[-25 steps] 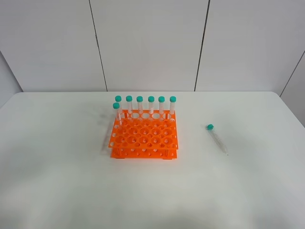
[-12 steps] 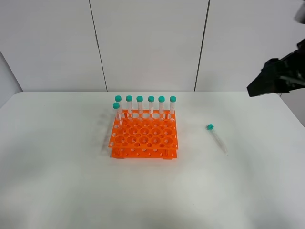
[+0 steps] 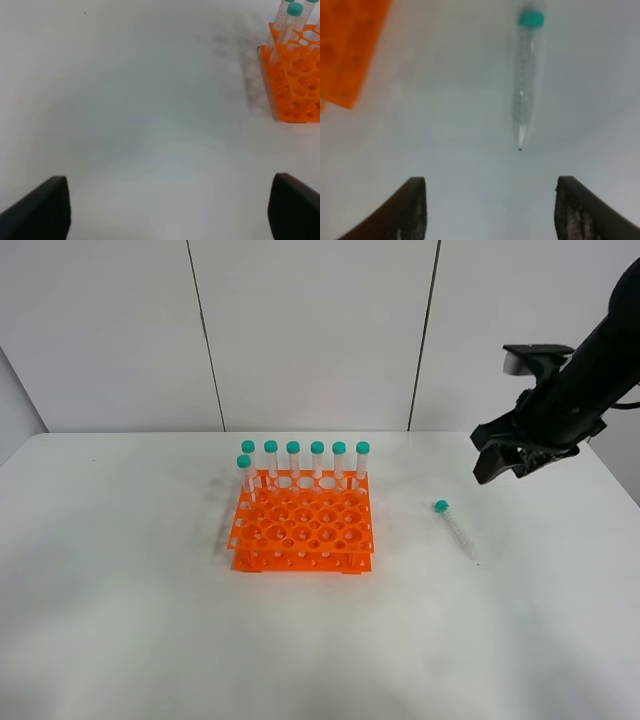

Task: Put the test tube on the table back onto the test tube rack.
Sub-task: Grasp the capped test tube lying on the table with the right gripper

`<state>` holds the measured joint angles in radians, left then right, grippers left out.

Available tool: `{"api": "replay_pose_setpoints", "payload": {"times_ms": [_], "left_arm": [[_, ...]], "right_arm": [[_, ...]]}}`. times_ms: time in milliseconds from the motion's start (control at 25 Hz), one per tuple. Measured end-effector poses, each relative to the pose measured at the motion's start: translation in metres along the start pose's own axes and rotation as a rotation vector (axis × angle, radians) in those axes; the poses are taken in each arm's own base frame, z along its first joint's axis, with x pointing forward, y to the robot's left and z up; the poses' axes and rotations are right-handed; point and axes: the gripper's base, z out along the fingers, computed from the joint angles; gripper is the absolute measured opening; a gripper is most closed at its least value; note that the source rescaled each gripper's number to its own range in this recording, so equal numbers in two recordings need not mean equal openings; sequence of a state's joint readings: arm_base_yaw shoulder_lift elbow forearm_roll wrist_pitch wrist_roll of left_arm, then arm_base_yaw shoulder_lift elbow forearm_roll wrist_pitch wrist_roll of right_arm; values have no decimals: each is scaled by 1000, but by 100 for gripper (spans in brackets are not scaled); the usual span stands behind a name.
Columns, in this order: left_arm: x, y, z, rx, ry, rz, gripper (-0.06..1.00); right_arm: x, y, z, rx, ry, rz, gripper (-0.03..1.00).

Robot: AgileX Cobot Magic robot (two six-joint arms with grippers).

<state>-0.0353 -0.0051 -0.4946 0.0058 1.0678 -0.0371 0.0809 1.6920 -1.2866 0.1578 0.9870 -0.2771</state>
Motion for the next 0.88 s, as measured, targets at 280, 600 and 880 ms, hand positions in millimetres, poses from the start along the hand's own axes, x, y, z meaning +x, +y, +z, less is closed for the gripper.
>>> {"api": "replay_pose_setpoints", "payload": {"times_ms": [280,600,880], "left_arm": [[0,0,0,0,0,0,83],[0,0,0,0,0,0,83],[0,0,0,0,0,0,83]], "right_arm": [[-4,-10,40,26,72,6,52],[-2,-18,75,49,155,29,52],[-3,-22,101,51,159,33,52]]}}
